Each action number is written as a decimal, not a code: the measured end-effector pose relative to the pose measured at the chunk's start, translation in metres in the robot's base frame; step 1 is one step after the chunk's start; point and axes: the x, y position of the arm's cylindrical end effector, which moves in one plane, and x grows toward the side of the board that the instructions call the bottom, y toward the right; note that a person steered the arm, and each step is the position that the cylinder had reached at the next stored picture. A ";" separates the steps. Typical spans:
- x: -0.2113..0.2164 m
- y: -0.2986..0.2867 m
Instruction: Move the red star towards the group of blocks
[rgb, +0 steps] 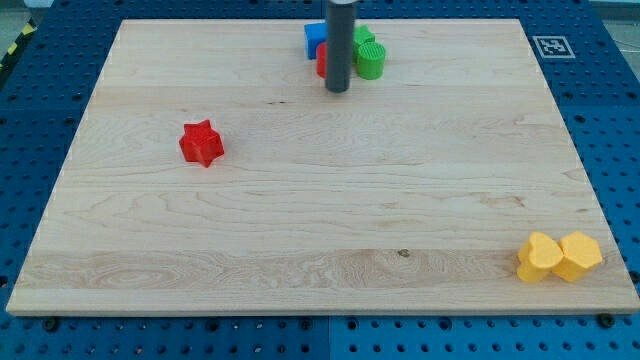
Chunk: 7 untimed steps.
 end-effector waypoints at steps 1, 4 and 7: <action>0.007 -0.083; 0.080 -0.267; 0.077 -0.103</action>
